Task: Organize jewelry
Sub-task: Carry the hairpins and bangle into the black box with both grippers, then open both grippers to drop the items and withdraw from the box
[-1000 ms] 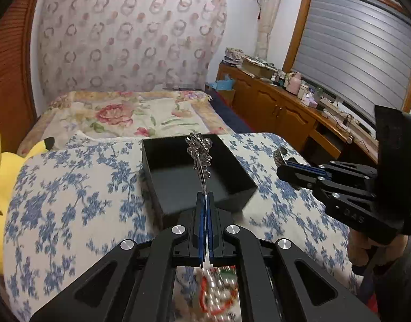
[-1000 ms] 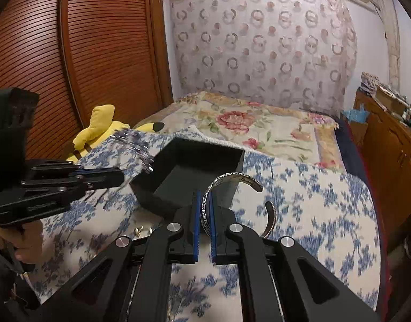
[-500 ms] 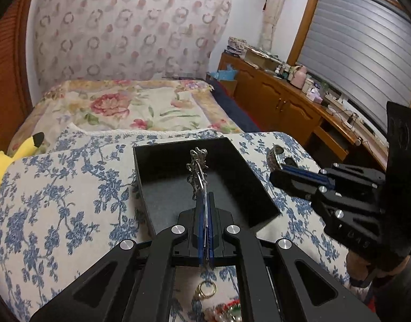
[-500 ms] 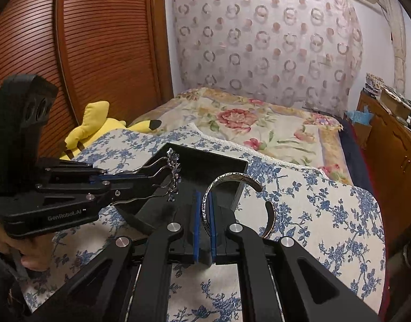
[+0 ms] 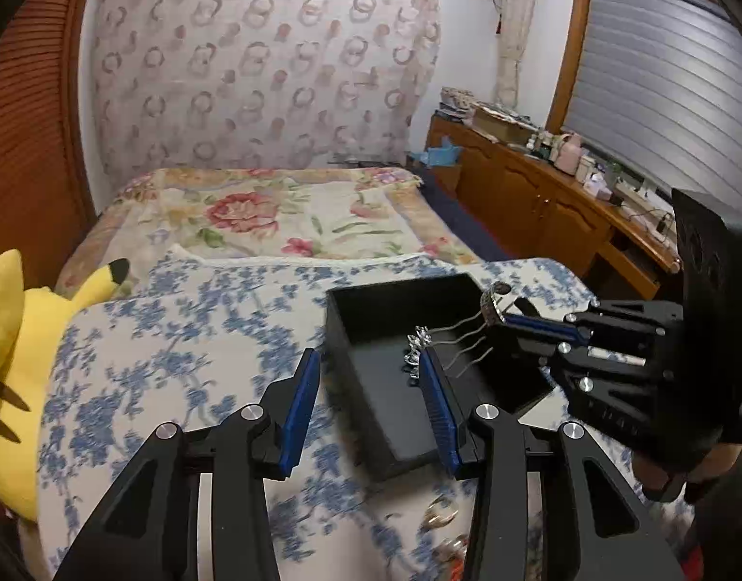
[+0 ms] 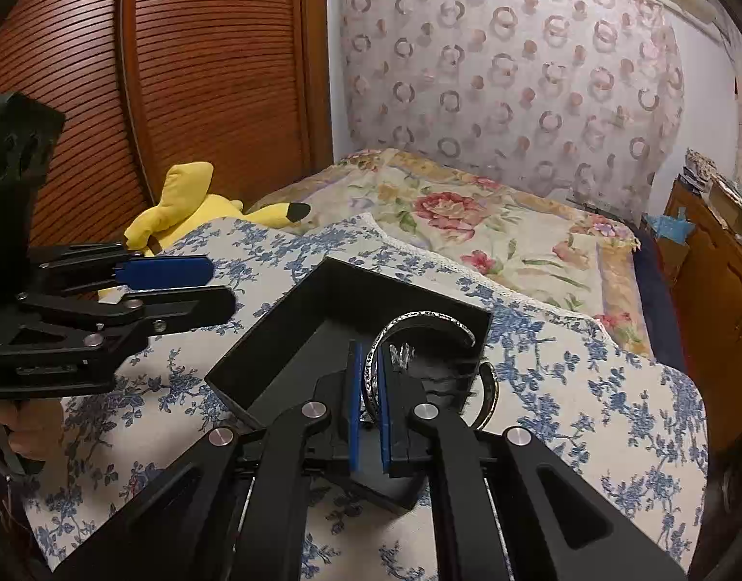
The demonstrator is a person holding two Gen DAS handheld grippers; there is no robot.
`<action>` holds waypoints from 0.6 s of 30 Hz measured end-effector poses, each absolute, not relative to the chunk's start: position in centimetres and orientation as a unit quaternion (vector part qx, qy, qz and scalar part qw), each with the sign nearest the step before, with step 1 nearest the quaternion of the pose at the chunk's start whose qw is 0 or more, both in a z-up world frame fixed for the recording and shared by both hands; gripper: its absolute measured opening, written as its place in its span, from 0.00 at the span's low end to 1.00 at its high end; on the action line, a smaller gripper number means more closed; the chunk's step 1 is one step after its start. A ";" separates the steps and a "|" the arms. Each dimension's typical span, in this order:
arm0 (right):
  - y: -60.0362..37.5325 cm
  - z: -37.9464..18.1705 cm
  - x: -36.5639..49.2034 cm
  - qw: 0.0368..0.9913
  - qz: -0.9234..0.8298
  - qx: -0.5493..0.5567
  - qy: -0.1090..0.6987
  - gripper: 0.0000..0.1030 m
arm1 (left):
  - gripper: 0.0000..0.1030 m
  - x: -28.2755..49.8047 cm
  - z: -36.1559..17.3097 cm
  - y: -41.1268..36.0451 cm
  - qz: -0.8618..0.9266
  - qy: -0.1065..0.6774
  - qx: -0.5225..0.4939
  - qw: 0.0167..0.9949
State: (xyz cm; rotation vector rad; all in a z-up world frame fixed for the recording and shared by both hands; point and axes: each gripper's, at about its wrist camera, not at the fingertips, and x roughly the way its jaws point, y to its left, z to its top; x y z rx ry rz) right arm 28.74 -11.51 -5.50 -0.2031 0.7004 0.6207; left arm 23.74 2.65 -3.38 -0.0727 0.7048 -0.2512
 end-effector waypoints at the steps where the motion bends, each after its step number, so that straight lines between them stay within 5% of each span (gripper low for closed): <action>1: -11.3 -5.7 28.8 0.886 0.301 -0.097 0.340 0.07 | 0.40 23.6 -3.5 3.0 -0.121 0.344 -0.037 0.930; 18: -8.4 -7.6 30.4 0.854 0.315 -0.103 0.400 0.13 | 0.57 20.8 -4.9 5.3 -0.095 0.339 -0.022 0.936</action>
